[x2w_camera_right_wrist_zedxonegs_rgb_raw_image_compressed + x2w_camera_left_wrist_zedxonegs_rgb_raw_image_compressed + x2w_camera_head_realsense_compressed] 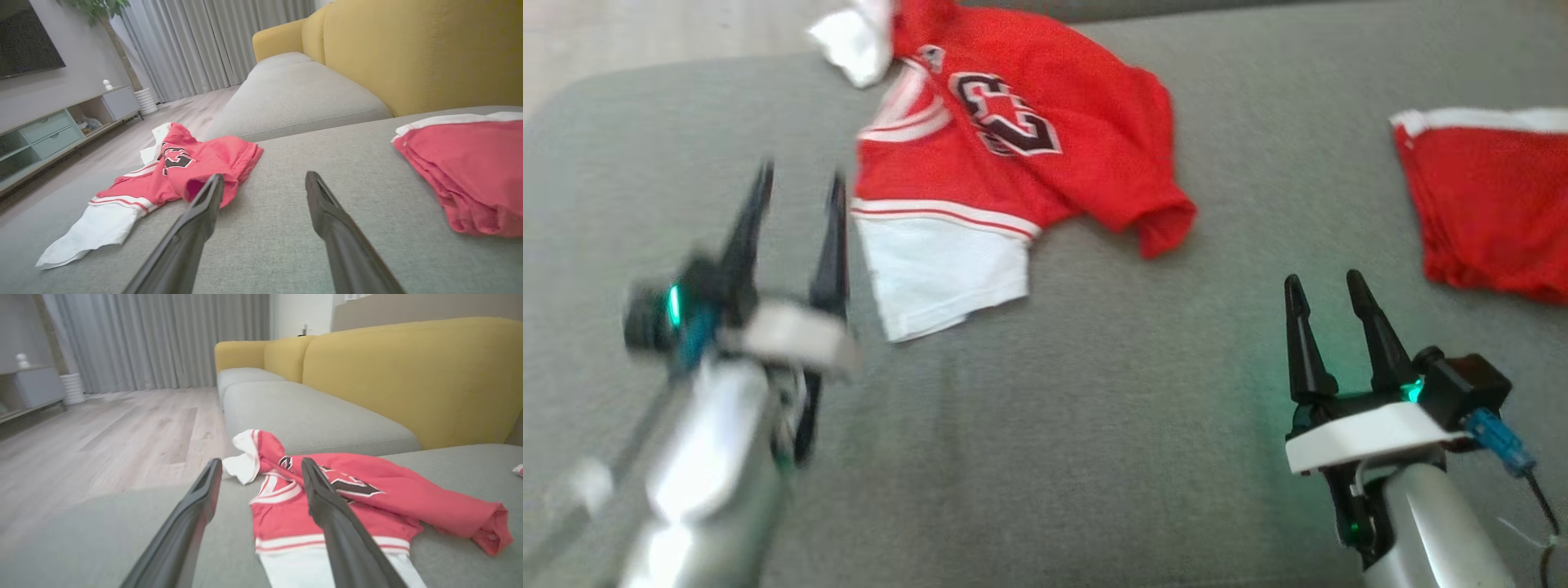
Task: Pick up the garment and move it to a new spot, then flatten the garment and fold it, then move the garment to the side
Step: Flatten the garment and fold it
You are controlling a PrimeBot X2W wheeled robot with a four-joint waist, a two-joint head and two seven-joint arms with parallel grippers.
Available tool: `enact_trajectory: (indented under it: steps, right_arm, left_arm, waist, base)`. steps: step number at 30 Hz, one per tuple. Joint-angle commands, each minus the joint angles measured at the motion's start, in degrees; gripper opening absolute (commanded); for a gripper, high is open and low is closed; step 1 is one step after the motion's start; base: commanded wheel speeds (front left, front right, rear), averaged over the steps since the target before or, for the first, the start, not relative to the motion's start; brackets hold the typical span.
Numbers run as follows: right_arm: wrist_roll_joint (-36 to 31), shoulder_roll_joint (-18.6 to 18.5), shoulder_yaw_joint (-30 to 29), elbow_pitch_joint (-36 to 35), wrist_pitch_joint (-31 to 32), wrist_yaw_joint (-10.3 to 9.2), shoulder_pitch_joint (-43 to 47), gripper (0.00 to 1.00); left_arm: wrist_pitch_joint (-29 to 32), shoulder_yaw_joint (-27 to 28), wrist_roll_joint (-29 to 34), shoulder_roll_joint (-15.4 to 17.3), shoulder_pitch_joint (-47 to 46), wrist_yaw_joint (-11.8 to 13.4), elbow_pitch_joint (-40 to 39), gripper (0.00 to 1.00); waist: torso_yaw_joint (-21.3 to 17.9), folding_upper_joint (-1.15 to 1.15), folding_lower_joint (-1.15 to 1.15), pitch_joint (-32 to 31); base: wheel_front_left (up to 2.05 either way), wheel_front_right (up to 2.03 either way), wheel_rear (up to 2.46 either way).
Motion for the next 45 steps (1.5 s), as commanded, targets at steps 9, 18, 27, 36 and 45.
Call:
enact_trajectory:
  steps: [9, 18, 27, 36, 45]
  right_arm:
    - [0.22, -0.18, 0.51, -1.05, -0.61, -0.04, 0.93, 1.0]
    - [-1.32, -0.18, -0.14, -0.28, -0.61, -0.04, 0.78, 1.0]
    - [-3.24, -0.18, -1.66, 8.4, 3.69, -0.04, -8.25, 1.0]
    - [3.84, -0.18, -3.18, 24.24, 7.04, -0.04, -20.12, 1.0]
    - [-4.13, -0.18, -1.54, 35.9, 3.17, -0.04, -27.47, 0.0]
  left_arm:
    - [-0.53, 7.23, 0.85, -1.54, 20.74, 5.61, -16.92, 1.0]
    - [-0.53, 7.84, 3.99, -3.08, 24.66, 4.53, -18.9, 1.0]
    - [-0.53, 7.4, 5.72, -5.25, 22.1, 2.65, -18.48, 1.0]
    - [-0.53, 7.88, 6.83, -6.73, 19.44, 1.02, -17.14, 1.0]
    - [-0.53, 9.57, 7.65, -7.88, 18.35, 0.24, -16.54, 1.0]
  waist:
    - [4.32, 0.0, 0.02, -4.02]
    - [5.52, 0.0, 0.02, -4.29]
    - [8.84, 0.0, 0.02, 0.23]
    - [13.36, 0.0, 0.02, 4.55]
    - [14.55, 0.0, 0.02, 5.79]
  base:
    - [0.0, 0.0, 0.0]
    - [0.0, 0.0, 0.0]
    - [0.0, 0.0, 0.0]
    - [0.0, 0.0, 0.0]
    - [0.0, 0.0, 0.0]
